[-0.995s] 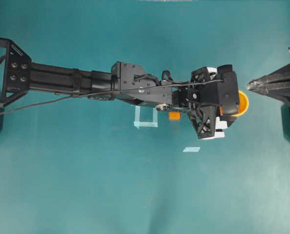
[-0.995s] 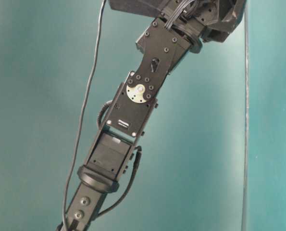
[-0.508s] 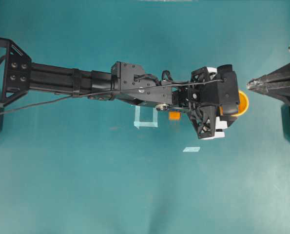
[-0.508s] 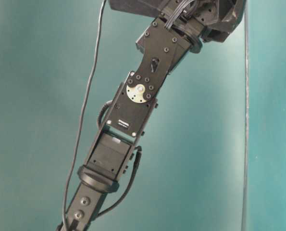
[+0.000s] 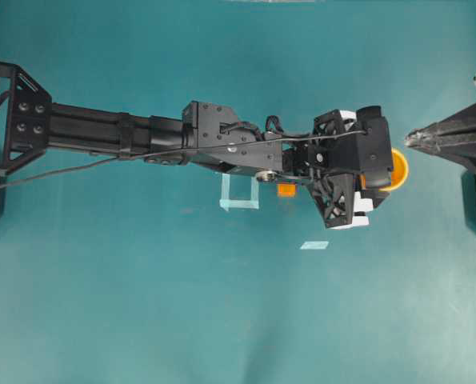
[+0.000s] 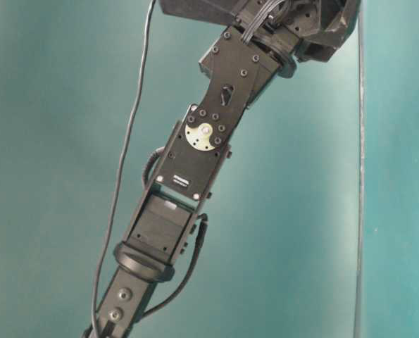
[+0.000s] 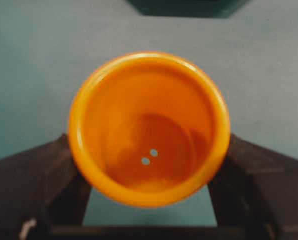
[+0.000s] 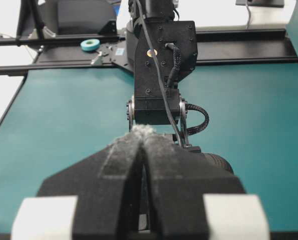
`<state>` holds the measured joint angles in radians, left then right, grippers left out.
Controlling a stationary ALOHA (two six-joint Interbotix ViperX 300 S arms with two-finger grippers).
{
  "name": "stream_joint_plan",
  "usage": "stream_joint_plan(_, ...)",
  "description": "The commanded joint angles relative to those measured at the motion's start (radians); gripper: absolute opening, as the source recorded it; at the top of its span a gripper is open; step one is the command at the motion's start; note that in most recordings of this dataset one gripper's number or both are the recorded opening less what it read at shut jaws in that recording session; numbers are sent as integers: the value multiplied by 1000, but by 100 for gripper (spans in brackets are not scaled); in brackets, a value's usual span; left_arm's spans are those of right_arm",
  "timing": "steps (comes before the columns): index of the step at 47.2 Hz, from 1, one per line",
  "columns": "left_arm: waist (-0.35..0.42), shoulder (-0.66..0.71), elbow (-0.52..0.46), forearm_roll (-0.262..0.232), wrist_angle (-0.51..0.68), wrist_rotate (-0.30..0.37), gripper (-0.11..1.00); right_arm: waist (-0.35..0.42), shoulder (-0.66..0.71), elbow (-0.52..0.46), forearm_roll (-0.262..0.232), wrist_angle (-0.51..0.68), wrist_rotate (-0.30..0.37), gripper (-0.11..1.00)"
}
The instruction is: Move the cup to the right with left arm.
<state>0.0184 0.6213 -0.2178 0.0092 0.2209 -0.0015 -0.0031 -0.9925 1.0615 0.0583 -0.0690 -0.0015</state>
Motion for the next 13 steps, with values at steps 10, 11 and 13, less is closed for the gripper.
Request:
stream_joint_plan(10, 2, -21, -31, 0, -3, -2, 64, -3, 2, -29, -2, -11, -2, -1)
stream_joint_plan(11, 2, -21, -31, 0, -3, -2, 64, -2, 2, -29, -2, -9, -2, -1)
stream_joint_plan(13, 2, -21, -31, 0, -3, -2, 64, -2, 3, -32, -2, -9, -2, -1)
